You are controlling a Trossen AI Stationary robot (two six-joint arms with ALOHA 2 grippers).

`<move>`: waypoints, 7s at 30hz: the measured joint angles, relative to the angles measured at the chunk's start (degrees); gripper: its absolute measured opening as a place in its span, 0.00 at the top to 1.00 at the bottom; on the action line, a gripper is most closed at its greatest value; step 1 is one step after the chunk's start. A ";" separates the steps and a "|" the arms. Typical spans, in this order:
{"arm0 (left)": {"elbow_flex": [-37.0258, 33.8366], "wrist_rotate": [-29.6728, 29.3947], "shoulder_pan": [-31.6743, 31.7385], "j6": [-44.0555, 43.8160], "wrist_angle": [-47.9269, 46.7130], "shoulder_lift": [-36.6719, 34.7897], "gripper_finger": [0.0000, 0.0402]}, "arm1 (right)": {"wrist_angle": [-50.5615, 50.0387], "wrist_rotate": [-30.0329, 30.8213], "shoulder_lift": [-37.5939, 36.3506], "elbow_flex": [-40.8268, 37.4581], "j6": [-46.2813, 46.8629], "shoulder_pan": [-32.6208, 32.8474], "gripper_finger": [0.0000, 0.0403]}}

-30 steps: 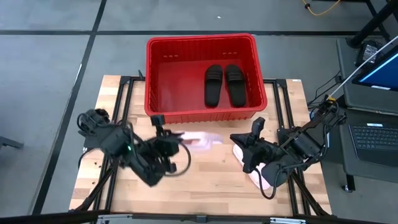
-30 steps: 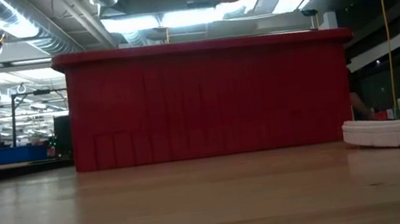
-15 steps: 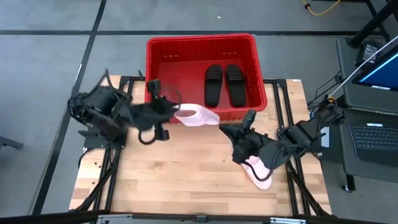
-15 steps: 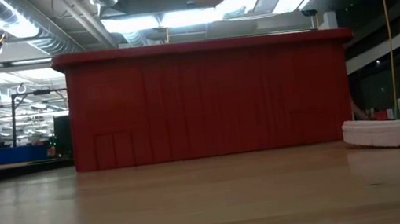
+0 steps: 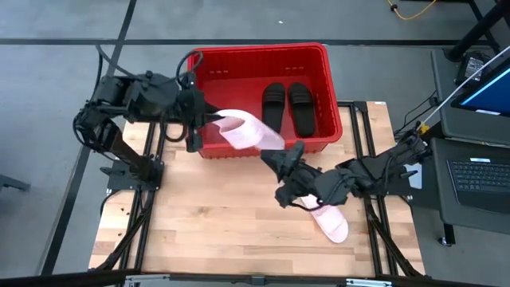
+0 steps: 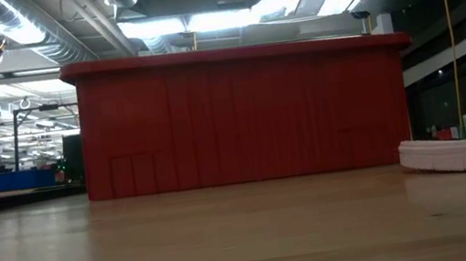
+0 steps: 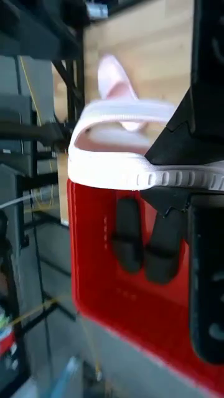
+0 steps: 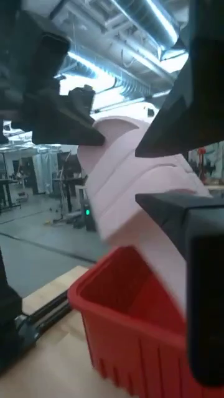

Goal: Pick and place slides into bin
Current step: Put the left pink slide into the bin

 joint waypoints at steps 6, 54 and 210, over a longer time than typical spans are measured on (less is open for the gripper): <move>0.00 8.00 4.78 0.18 -0.16 -0.77 0.92 | 2.05 -0.53 1.85 -0.02 -4.00 -3.52 0.67; -0.02 -3.36 11.73 13.52 0.81 -3.10 0.73 | 7.03 11.02 1.68 -0.09 -5.10 -10.40 0.98; -6.29 -10.12 24.96 28.00 16.23 15.19 0.99 | -50.07 6.06 -8.73 -0.04 97.63 -12.36 1.00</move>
